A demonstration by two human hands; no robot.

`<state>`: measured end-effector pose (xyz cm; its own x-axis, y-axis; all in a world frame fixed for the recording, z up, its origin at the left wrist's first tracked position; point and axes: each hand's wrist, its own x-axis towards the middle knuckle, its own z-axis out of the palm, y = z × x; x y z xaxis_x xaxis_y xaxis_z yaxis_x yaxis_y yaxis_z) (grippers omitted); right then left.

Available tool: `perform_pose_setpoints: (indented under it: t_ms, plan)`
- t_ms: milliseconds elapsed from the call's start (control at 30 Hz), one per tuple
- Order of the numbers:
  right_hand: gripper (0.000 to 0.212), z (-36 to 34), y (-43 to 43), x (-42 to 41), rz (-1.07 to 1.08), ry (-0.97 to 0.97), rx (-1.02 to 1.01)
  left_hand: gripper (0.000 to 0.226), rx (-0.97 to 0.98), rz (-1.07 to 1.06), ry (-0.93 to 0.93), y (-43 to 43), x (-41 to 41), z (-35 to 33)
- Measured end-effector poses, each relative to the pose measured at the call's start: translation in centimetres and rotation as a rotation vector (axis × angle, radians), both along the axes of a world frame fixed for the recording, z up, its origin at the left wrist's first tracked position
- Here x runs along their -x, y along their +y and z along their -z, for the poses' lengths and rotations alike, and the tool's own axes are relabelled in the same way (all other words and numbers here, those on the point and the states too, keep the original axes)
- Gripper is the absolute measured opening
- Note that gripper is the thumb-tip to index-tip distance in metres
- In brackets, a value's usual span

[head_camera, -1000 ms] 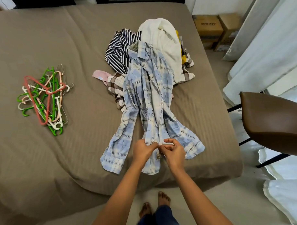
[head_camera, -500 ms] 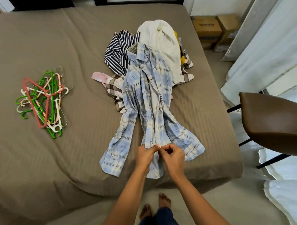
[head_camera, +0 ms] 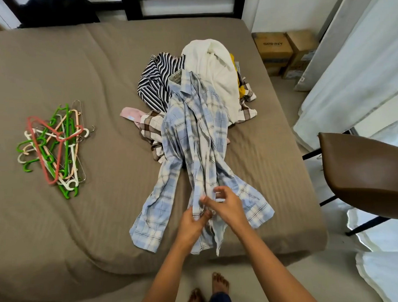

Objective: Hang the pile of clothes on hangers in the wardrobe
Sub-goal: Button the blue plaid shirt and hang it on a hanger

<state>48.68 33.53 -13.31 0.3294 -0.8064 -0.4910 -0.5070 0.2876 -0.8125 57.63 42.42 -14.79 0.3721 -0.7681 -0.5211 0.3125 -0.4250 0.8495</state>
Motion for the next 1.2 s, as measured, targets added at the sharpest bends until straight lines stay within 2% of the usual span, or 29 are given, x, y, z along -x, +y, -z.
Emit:
perform_pose_setpoints:
  t_ms: [67,133,233,300,367,433,500,633,700,767,867,1000,1100,1200]
  plan:
    - [0.029,0.2,-0.2,-0.9,-0.058,0.023,0.088,0.028,-0.001,0.011,0.041,0.2,0.0,0.1]
    - [0.011,0.9,-0.2,-1.0,0.002,-0.005,0.122,0.035,-0.063,0.046,-0.050,0.2,-0.7,0.5]
    - [0.010,1.4,0.3,0.0,0.134,-0.102,0.085,0.039,-0.250,-0.097,-0.558,-0.3,-2.2,0.6]
    - [0.009,1.4,0.7,0.7,0.136,-0.138,0.087,0.050,-0.118,-0.173,-0.726,-1.2,-2.0,-0.8]
    - [0.007,1.2,1.1,0.9,0.097,-0.148,0.100,0.046,-0.059,-0.123,-0.596,-3.0,-1.5,-2.5]
    - [0.006,0.7,1.6,0.9,0.062,-0.164,0.113,0.036,-0.135,-0.053,-0.442,-4.8,-1.2,-3.2]
    - [0.009,0.5,1.9,1.0,0.088,-0.209,0.077,0.023,-0.173,-0.021,-0.394,-5.6,-1.4,-2.8]
    - [0.015,0.8,1.1,1.6,0.482,-0.415,-0.294,0.012,-0.144,-0.129,-0.112,-5.1,-2.0,-0.8]
    - [0.022,0.8,0.4,2.2,0.592,-0.474,-0.343,0.013,-0.171,-0.185,0.016,-4.4,-2.3,-0.1]
    - [0.026,0.6,0.1,2.6,0.591,-0.509,-0.332,0.021,-0.221,-0.221,0.112,-3.8,-2.4,0.4]
    - [0.021,0.0,0.3,2.6,0.526,-0.504,-0.352,0.030,-0.224,-0.271,0.204,-3.4,-2.0,0.0]
    - [0.019,-0.4,0.6,2.2,0.446,-0.472,-0.354,0.019,-0.135,-0.280,0.311,-3.1,-1.7,-1.2]
    - [0.017,-0.5,0.6,2.1,0.457,-0.507,-0.345,0.016,-0.138,-0.298,0.304,-3.1,-1.6,-1.8]
    - [0.013,-0.7,0.5,1.8,0.447,-0.502,-0.241,0.017,-0.134,-0.289,0.202,-3.2,-1.3,-2.4]
